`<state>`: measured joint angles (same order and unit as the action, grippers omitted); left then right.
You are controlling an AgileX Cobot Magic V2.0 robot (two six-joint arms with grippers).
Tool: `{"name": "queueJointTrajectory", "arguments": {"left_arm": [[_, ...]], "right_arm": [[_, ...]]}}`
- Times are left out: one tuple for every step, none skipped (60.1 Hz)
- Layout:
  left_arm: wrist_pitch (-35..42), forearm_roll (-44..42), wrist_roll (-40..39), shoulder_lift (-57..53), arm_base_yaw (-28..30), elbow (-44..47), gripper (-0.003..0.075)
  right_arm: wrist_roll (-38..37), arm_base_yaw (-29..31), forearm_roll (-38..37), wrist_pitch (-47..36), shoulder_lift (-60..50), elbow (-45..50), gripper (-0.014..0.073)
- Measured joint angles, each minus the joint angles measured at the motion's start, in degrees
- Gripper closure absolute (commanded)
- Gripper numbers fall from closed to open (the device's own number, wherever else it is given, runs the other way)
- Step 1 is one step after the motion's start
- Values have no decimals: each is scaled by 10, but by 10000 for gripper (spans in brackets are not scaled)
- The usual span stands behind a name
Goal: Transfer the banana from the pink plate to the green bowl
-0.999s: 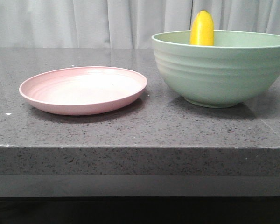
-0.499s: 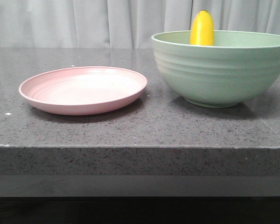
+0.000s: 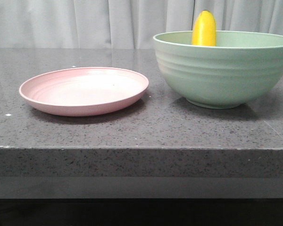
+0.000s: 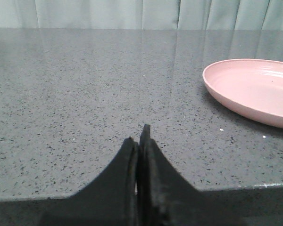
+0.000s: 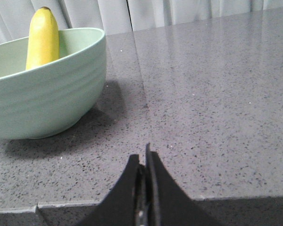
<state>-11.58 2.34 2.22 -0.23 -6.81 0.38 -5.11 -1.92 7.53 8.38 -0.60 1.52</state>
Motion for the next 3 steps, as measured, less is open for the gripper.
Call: {"name": "queueJointTrajectory", "arguments": {"left_arm": [[0,0,0,0,0,0,741],[0,0,0,0,0,0,741],[0,0,0,0,0,0,741]], "right_arm": [[0,0,0,0,0,0,664],[0,0,0,0,0,0,664],[0,0,0,0,0,0,664]]}}
